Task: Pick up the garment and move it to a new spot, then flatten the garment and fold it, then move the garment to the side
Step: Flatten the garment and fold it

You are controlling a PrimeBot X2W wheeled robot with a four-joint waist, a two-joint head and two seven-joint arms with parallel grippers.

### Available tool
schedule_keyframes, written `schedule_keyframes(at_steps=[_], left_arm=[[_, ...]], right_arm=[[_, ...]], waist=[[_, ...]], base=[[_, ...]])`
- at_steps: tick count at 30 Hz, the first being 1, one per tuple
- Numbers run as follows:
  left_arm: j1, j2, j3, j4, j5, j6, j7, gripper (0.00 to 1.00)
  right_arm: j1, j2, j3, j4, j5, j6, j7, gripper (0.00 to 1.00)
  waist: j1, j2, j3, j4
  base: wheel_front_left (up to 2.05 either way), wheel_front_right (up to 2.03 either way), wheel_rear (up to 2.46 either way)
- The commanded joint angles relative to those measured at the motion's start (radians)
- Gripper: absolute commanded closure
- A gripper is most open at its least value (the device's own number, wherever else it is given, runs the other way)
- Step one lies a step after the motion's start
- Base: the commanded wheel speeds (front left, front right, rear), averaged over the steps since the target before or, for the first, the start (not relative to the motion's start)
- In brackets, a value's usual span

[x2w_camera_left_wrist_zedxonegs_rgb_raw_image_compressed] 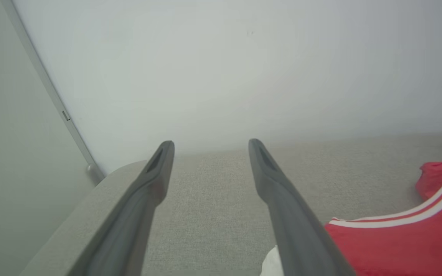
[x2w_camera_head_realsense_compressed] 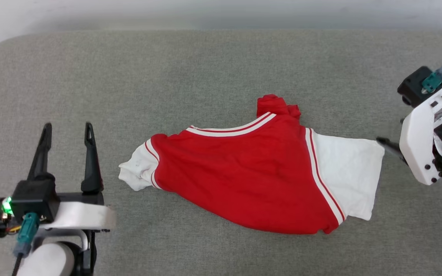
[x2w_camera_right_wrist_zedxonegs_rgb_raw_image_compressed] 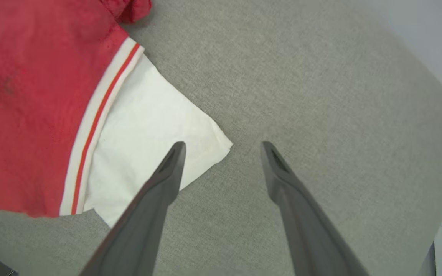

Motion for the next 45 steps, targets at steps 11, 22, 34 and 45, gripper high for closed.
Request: schedule_keyframes(at_steps=[11, 22, 34, 45], left_arm=[[0.075, -0.208, 0.171, 0.01, 0.155, -0.137, -0.002, 0.0], [0.1, -0.319, 0.293, 0.04, 0.254, -0.266, -0.002, 0.0], [0.142, -0.371, 0.376, 0.049, 0.314, -0.348, -0.002, 0.0], [0.115, -0.389, 0.4, 0.115, 0.345, -0.412, -0.002, 0.0]], right_arm=[[-0.001, 0.073, 0.094, 0.227, 0.084, -0.001, 0.053, 0.0], [-0.003, 0.089, 0.157, 0.301, 0.114, -0.001, -0.112, 1.0], [0.014, -0.043, 0.054, 0.344, 0.168, -0.001, -0.254, 1.0], [0.109, 0.019, -0.009, 0.524, 0.178, -0.001, -0.311, 0.0]], waist=[[0.0, 0.0, 0.087, 0.06], [0.0, 0.0, 0.071, 0.033], [0.0, 0.0, 0.019, -0.015], [0.0, 0.0, 0.013, -0.021]], base=[[0.0, 0.0, 0.0], [0.0, 0.0, 0.0], [0.0, 0.0, 0.0], [0.0, 0.0, 0.0]])
